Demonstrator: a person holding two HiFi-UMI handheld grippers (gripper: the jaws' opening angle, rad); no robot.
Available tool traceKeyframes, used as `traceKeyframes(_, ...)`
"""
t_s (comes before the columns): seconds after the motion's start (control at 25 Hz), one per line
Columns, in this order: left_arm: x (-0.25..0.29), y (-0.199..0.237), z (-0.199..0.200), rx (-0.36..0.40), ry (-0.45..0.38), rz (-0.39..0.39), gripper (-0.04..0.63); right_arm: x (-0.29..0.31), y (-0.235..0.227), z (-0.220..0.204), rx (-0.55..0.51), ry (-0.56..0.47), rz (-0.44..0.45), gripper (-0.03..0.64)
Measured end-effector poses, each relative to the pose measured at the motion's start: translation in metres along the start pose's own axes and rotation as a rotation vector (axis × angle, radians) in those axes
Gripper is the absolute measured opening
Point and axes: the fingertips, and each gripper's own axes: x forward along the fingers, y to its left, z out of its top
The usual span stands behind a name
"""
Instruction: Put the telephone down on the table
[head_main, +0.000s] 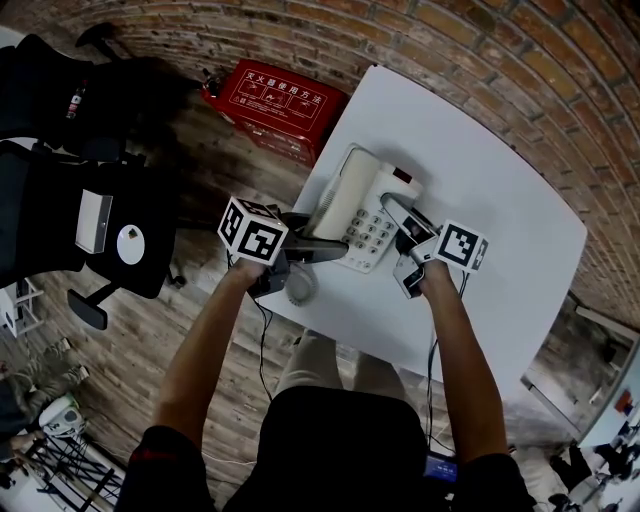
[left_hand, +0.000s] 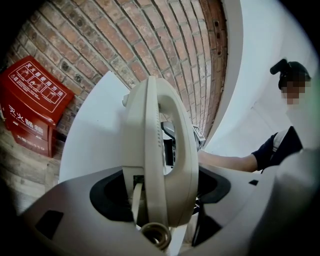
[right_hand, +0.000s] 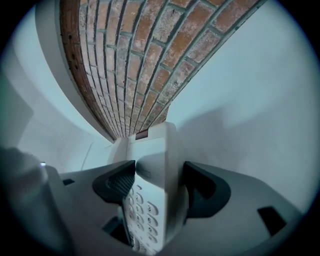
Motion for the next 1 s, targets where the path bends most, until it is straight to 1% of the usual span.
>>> traceKeyframes(0.12,0.001,0.003,0.001,-0.011,-0.002,-0.003,0.347,0.001,-0.004,0.0,0.001,0.003,-0.014,0.296)
traceKeyframes(0.24,0.002,0.005,0.002,-0.025,0.005,-0.006,0.347,0.0,-0.012,0.0,-0.006,0.015,-0.056,0.296)
traceKeyframes(0.4,0.002,0.008,0.001,-0.045,0.01,-0.005,0.348,0.003,-0.01,-0.001,0.023,0.031,-0.062,0.296)
traceKeyframes(0.6,0.003,0.007,0.001,-0.048,0.007,-0.004,0.35,0.004,-0.008,0.0,0.023,0.065,-0.084,0.296)
traceKeyframes(0.8,0.003,0.006,0.003,-0.046,-0.003,-0.003,0.348,0.001,-0.007,0.004,-0.057,0.072,-0.15,0.296)
traceKeyframes(1.0,0.003,0.005,0.004,-0.045,-0.004,0.004,0.348,-0.002,-0.006,0.006,-0.097,0.079,-0.179,0.296)
